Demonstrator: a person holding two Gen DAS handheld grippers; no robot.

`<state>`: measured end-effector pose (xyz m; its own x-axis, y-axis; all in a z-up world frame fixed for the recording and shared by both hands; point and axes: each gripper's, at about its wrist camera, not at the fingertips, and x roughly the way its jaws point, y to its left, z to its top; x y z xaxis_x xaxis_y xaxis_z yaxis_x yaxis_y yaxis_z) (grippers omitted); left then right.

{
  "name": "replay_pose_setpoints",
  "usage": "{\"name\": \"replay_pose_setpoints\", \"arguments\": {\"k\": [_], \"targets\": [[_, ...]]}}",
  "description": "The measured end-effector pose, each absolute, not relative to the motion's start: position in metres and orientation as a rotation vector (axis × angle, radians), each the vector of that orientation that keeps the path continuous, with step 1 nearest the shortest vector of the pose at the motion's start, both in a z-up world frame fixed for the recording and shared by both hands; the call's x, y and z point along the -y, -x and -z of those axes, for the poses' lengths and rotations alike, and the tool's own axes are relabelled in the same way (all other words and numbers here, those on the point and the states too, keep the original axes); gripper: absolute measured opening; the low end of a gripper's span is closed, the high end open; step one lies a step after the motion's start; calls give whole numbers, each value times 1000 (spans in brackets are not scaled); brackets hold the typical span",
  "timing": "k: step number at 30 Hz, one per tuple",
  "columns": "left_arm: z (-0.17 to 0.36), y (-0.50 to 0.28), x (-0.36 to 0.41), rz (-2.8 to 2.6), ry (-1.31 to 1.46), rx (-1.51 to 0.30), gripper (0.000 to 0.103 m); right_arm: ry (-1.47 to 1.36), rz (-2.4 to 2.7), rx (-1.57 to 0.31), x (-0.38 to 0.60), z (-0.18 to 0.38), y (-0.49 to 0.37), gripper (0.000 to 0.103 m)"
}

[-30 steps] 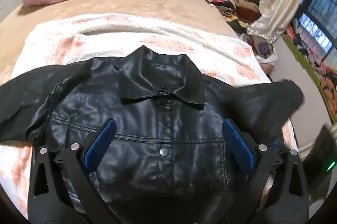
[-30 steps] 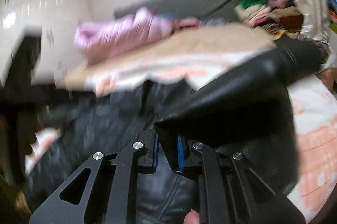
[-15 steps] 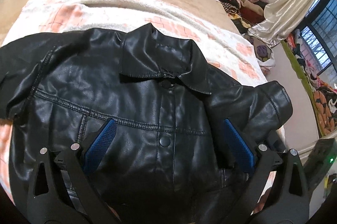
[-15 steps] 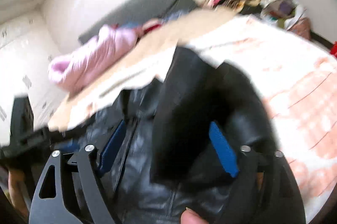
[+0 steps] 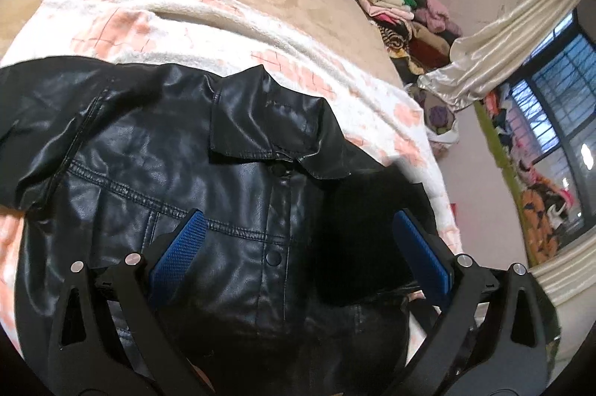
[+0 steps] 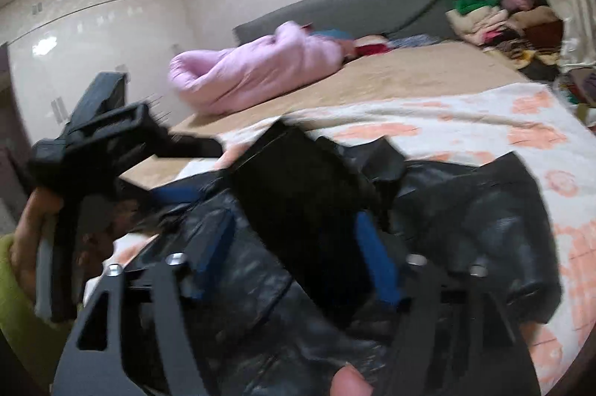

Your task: Fold large clothes

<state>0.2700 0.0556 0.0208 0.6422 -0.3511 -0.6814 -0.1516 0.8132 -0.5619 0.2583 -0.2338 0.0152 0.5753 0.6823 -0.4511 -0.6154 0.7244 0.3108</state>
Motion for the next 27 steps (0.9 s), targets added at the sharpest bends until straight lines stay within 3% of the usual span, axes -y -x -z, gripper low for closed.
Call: {"name": "replay_pose_setpoints", "arguments": {"k": [8, 13, 14, 15, 16, 20, 21, 27], "targets": [[19, -281, -54, 120, 657, -996, 94, -220, -676, -576, 268, -26, -270, 73], [51, -294, -45, 93, 649, -1085, 87, -305, -563, -588, 301, -24, -283, 73], [58, -296, -44, 83, 657, -1091, 75, -311, -542, -587, 306, -24, -284, 73], [61, -298, -43, 81, 657, -1090, 50, -317, -522, -586, 311, -24, -285, 73], [61, -299, -41, 77, 643, -1098, 36, -323, -490, -587, 317, -23, -287, 73], [48, -293, -24, 108, 585, -1070, 9, -377, -396, -606, 339, -17, -294, 73], [40, -290, -18, 132, 577, -1056, 3, -409, -377, -608, 347, -17, -296, 73], [-32, -274, 25, 312, 494, -941, 0, -523, -280, -584, 383, -15, -297, 72]]}}
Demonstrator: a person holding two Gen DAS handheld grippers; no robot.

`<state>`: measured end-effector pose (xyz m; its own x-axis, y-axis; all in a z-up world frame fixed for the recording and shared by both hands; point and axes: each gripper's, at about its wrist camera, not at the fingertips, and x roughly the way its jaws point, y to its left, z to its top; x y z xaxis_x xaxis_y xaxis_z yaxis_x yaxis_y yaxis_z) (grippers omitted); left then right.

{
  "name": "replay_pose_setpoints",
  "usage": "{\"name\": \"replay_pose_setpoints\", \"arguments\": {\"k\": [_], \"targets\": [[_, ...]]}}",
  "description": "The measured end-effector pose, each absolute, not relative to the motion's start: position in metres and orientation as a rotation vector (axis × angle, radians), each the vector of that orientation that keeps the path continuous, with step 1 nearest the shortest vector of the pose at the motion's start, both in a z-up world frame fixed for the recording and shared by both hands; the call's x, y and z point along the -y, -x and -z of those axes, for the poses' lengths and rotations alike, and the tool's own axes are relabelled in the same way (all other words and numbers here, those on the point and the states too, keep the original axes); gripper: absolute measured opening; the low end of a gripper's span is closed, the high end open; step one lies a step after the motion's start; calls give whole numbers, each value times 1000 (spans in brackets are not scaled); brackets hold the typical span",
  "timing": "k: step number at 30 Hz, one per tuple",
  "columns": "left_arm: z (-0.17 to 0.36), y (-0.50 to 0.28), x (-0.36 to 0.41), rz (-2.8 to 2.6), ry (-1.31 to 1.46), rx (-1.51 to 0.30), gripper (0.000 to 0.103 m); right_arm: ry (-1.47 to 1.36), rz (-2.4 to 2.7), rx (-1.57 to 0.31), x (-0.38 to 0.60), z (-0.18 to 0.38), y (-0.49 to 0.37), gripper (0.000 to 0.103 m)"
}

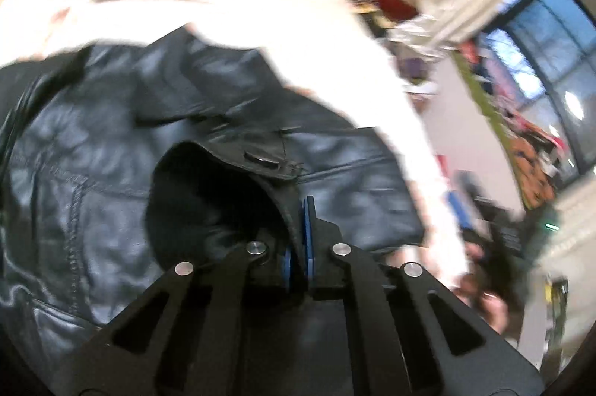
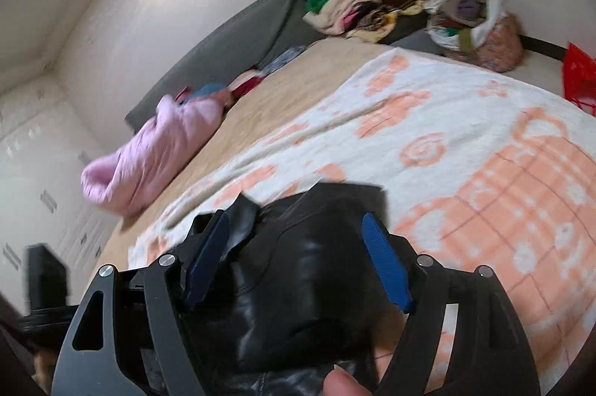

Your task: Fold large clothes

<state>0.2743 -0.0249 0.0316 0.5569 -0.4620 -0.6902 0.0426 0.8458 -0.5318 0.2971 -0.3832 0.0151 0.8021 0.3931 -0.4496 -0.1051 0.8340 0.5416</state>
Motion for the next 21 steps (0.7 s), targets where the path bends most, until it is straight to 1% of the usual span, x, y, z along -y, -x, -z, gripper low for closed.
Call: {"name": "replay_pose_setpoints", "arguments": {"k": [2, 5, 7, 10, 13, 15, 21], "targets": [[-60, -269, 41, 365, 469, -895, 0, -547, -262, -569, 393, -16, -297, 71], [-101, -262, 41, 386, 415, -802, 0, -569, -259, -552, 400, -18, -295, 70], [-121, -262, 27, 363, 410, -755, 0, -560, -267, -551, 399, -18, -295, 70], [-133, -264, 6, 317, 411, -723, 0, -541, -264, -549, 395, -19, -294, 70], [-128, -265, -17, 251, 393, -718, 0, -526, -269, -552, 391, -20, -294, 70], [-117, -263, -35, 201, 378, -729, 0, -517, -275, -561, 389, -18, -295, 70], [-65, -262, -82, 106, 437, -815, 0, -484, -275, -592, 379, -12, -300, 70]]}}
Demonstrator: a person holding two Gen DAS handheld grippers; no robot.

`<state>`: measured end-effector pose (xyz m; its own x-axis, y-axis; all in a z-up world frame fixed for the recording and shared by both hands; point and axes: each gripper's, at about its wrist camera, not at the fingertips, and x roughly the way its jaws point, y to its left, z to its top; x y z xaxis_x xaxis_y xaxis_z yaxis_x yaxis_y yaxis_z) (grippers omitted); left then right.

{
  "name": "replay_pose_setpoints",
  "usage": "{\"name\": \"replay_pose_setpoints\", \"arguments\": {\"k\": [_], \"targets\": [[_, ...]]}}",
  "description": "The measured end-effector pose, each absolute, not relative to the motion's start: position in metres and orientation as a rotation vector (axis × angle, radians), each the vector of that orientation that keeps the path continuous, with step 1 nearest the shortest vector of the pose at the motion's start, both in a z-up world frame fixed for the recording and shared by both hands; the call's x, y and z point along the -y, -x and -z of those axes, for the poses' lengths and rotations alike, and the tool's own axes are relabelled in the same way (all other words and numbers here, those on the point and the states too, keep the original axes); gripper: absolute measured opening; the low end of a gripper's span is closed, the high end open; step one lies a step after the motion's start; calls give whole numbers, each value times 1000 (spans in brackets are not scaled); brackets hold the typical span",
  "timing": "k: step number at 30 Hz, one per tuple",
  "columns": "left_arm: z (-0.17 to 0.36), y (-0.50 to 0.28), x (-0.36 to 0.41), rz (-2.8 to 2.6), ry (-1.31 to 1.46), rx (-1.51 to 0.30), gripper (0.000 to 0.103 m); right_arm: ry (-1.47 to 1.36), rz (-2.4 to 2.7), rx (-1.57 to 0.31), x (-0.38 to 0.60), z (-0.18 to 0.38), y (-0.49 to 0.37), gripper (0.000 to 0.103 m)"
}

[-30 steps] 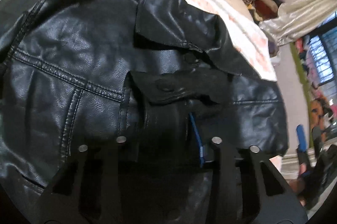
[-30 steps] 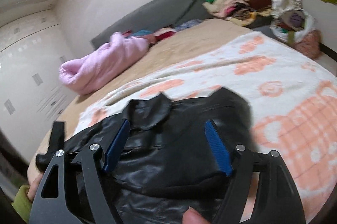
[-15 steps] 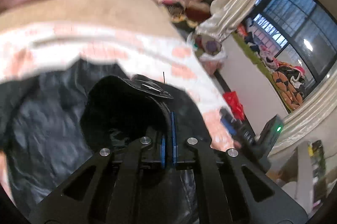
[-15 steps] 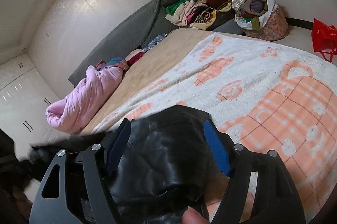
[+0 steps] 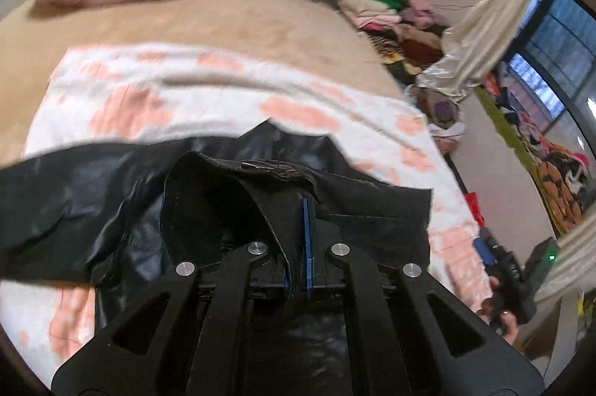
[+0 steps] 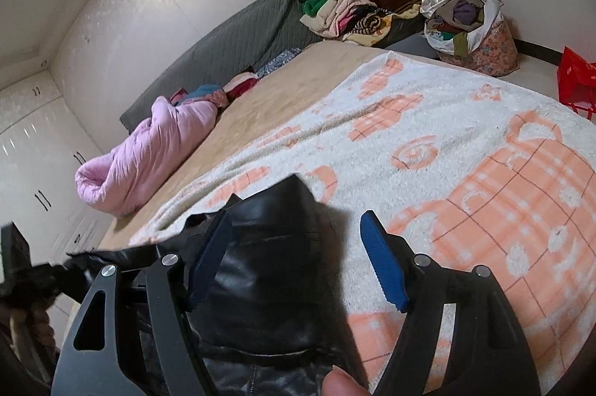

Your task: Fold large clothes

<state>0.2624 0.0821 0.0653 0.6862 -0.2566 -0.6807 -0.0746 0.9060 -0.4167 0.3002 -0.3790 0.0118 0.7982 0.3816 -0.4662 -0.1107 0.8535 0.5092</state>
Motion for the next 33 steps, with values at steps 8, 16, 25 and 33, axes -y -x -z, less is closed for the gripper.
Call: {"name": "replay_pose_setpoints", "arguments": {"k": [8, 16, 25, 33], "targets": [[-35, -255, -109, 90, 485, -848, 0, -326, -347, -641, 339, -5, -302, 70], [-4, -246, -121, 48, 421, -915, 0, -189, -312, -835, 296, 40, -316, 70], [45, -247, -137, 21, 430, -986, 3, -156, -266, -982, 293, 75, -330, 73], [35, -236, -131, 39, 353, -905, 3, -251, -313, -704, 317, 8, -328, 52]]}}
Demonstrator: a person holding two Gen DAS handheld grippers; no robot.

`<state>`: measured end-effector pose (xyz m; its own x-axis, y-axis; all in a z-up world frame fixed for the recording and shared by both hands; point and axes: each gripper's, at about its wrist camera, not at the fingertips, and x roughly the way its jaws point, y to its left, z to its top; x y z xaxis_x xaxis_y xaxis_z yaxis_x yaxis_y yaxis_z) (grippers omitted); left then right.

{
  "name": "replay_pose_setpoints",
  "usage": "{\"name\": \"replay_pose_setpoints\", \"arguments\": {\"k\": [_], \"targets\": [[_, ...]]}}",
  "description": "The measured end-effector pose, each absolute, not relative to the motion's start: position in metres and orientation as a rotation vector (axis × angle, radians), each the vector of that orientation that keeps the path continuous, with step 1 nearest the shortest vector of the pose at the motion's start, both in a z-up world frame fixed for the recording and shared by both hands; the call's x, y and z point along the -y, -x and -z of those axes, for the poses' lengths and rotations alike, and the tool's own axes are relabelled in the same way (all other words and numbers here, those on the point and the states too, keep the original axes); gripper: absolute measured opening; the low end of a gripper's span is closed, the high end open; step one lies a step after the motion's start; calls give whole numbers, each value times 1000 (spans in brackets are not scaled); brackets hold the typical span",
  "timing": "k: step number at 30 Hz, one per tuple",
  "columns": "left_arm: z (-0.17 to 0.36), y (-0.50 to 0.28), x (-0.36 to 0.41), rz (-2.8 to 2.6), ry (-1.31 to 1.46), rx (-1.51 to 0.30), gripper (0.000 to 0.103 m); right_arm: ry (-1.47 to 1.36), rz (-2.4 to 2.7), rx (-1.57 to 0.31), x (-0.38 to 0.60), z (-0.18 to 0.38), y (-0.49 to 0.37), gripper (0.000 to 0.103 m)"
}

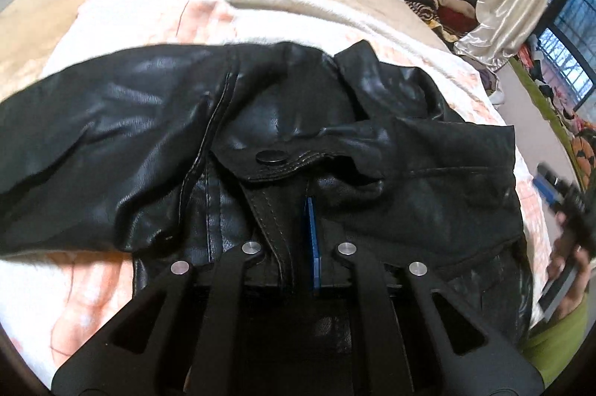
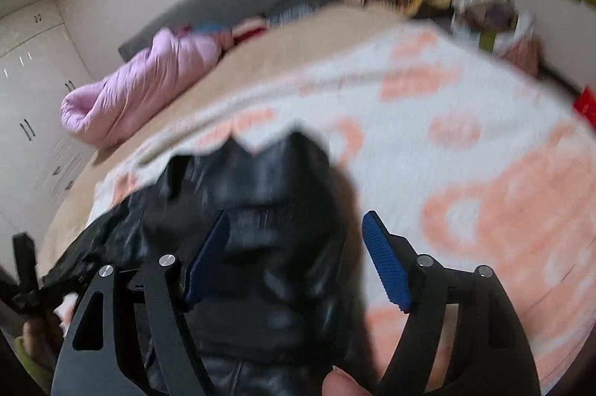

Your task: Fold large clothes

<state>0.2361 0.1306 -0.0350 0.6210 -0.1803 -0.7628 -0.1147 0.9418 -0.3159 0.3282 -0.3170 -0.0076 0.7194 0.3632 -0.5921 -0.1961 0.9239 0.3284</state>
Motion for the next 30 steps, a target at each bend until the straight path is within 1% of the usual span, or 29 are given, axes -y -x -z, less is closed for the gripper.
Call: {"name": "replay_pose_setpoints", "arguments": {"k": [2, 5, 9, 11, 13, 15, 18, 19, 20, 21, 23, 24, 26, 28, 29, 30], "targets": [[31, -236, -130, 44, 355, -886, 3, -254, -348, -686, 315, 0, -339, 36], [27, -238, -130, 52, 348, -871, 3, -233, -396, -721, 302, 5, -360, 36], [27, -240, -131, 59, 348, -875, 3, -64, -320, -790, 280, 20, -388, 36], [29, -242, -131, 58, 345, -882, 3, -20, -236, -853, 277, 38, -398, 39], [32, -245, -132, 58, 355, -891, 3, -5, -189, -922, 280, 62, -408, 39], [36, -248, -133, 58, 353, -903, 5, 3, -177, -937, 284, 74, -412, 39], [43, -252, -134, 51, 356, -932, 6, 15, -174, -929, 283, 75, -409, 39], [44, -251, -135, 53, 369, -934, 7, 11, -179, -923, 284, 74, -408, 40], [42, -250, -137, 53, 375, -932, 11, 1, -187, -914, 284, 70, -406, 42], [38, -248, -137, 47, 367, -925, 17, -22, -205, -901, 286, 64, -402, 50], [28, -244, -140, 39, 363, -897, 26, -58, -245, -875, 287, 48, -395, 63], [23, -242, -141, 41, 363, -885, 27, -69, -264, -855, 286, 39, -390, 65], [13, -238, -142, 22, 352, -861, 27, -58, -292, -813, 282, 25, -377, 68], [4, -234, -144, 1, 332, -838, 28, -54, -310, -788, 280, 16, -367, 71], [-3, -231, -145, -9, 325, -817, 29, -57, -317, -782, 279, 13, -363, 74], [-7, -229, -146, -17, 318, -802, 29, -62, -323, -775, 279, 10, -359, 74]]}}
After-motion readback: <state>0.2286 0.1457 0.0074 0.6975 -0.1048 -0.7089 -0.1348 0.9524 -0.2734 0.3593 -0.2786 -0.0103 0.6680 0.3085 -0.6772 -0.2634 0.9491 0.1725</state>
